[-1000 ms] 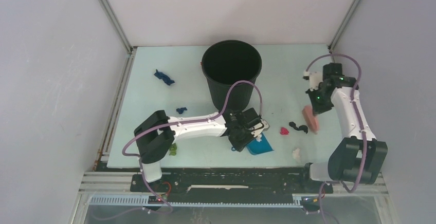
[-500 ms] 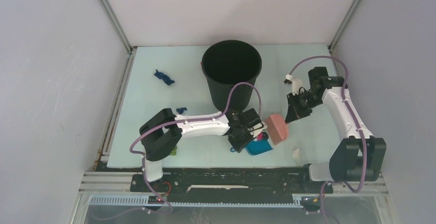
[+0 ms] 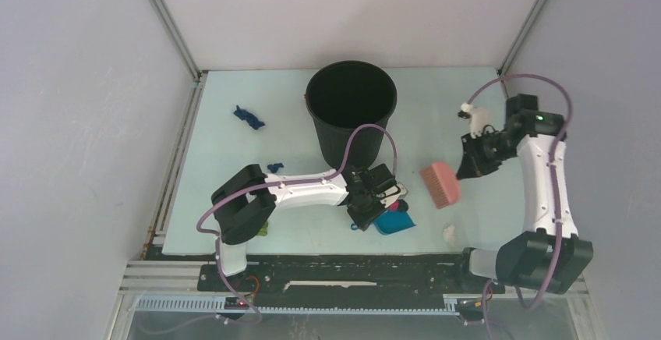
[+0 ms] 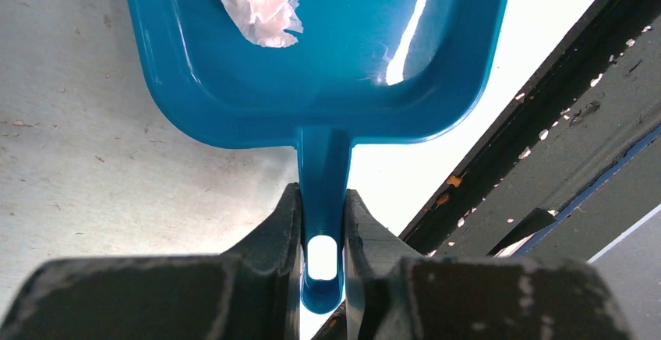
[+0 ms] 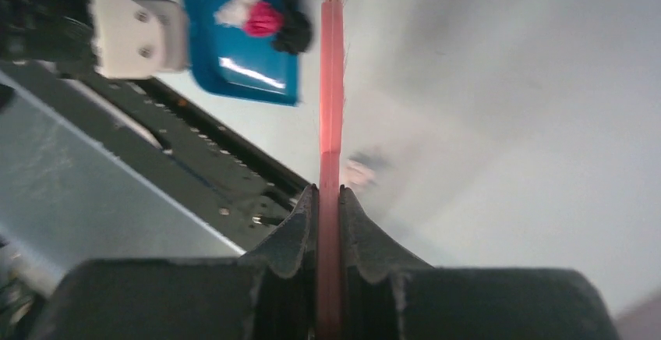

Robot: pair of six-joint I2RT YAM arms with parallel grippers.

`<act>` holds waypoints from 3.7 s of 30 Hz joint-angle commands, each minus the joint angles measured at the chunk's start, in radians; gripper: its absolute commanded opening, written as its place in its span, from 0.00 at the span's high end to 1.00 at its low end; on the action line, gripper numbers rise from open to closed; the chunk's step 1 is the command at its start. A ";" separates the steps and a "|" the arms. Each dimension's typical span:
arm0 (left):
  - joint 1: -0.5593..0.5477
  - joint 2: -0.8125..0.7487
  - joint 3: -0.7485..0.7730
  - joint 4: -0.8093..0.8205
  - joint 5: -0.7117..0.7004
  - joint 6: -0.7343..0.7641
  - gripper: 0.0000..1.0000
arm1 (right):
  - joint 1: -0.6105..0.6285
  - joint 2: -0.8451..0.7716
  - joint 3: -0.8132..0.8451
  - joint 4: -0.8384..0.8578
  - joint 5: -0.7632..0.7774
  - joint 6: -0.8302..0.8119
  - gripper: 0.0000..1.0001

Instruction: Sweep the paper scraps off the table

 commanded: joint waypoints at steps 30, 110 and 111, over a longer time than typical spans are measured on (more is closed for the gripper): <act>0.005 -0.034 0.021 -0.038 0.030 0.005 1.00 | -0.144 -0.250 -0.116 0.172 0.397 -0.284 1.00; 0.089 -0.004 0.027 -0.185 0.063 -0.021 1.00 | 0.502 0.151 -0.050 0.301 0.143 0.317 1.00; 0.091 -0.004 0.029 -0.183 0.065 -0.021 1.00 | 0.506 0.143 -0.056 0.296 0.129 0.314 1.00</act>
